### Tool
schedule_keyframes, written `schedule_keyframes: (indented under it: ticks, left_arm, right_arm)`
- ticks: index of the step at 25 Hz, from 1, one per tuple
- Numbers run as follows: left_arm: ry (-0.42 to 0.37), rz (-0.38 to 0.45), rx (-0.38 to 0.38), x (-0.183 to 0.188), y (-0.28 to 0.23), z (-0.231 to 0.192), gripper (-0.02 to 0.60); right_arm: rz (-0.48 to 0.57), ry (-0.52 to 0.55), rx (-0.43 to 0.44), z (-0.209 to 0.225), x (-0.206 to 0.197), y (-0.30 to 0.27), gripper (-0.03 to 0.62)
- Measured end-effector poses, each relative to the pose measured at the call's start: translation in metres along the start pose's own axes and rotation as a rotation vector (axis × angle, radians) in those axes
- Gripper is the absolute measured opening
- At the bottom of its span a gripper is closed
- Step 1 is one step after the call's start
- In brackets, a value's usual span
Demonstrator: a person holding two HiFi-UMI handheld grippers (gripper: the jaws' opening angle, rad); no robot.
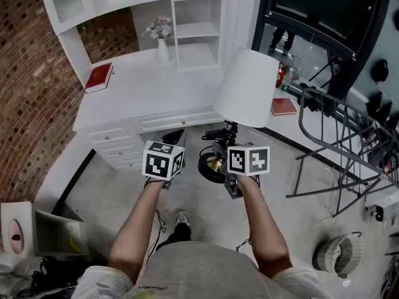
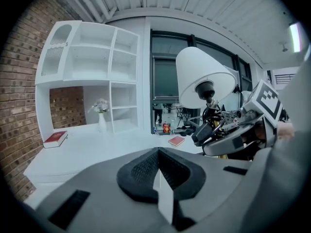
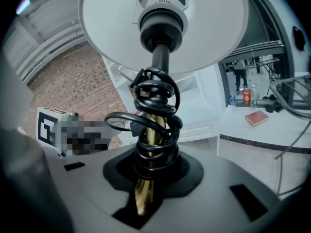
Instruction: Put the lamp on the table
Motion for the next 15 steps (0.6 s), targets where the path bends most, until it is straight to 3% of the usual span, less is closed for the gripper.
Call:
schedule_keyframes:
  ticks: [15]
  left_arm:
    - [0.019, -0.006, -0.01, 0.017, -0.056, -0.076, -0.003]
  right_arm:
    - [-0.025, -0.001, -0.006, 0.009, 0.046, -0.082, 0.086]
Point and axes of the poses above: the fingertips, and each gripper's own axes: y backward along the fingers, z to its right, x out of its top, the point moved 5 cm from there along y, backward along the fingers, and after that the axes turned 5 degrees about x, right-handed, at the moved point
